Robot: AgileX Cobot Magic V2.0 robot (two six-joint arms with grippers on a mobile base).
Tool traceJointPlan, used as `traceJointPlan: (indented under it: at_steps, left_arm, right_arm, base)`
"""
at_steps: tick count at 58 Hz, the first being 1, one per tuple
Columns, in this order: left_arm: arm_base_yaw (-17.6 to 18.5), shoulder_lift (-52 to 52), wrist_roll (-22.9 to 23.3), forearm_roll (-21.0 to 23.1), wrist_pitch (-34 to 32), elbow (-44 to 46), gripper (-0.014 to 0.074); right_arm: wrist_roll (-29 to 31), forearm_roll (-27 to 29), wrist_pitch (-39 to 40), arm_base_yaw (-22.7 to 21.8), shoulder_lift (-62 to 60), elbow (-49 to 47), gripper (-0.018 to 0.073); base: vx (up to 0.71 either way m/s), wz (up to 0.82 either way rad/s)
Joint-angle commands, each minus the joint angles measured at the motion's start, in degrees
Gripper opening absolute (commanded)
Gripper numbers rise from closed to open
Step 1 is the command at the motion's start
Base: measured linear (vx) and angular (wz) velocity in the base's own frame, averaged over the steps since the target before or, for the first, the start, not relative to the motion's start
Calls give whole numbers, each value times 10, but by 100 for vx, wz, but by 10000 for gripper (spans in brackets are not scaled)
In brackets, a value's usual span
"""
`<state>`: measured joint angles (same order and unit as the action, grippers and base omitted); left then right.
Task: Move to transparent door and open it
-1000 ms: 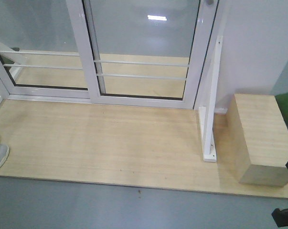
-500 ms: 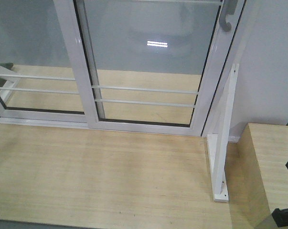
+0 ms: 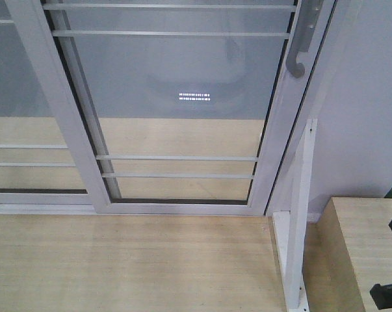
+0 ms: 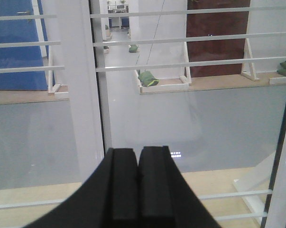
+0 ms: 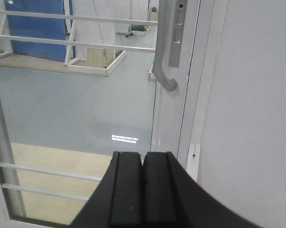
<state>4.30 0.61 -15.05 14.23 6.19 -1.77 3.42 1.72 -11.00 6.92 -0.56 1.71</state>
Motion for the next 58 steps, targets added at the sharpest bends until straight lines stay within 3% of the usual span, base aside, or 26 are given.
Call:
traceJointPlan:
  at_steps: [1,58]
  left_arm:
    - [1,8,6,7,-47,-5,-6]
    - [2,4,6,7,-50,-5,-6]
  right_arm:
    - [0,0,46,-3,-9,2,-4]
    - [0,0,52,0,3,2,-4]
  base:
    - [28,-12]
    - [13,-6]
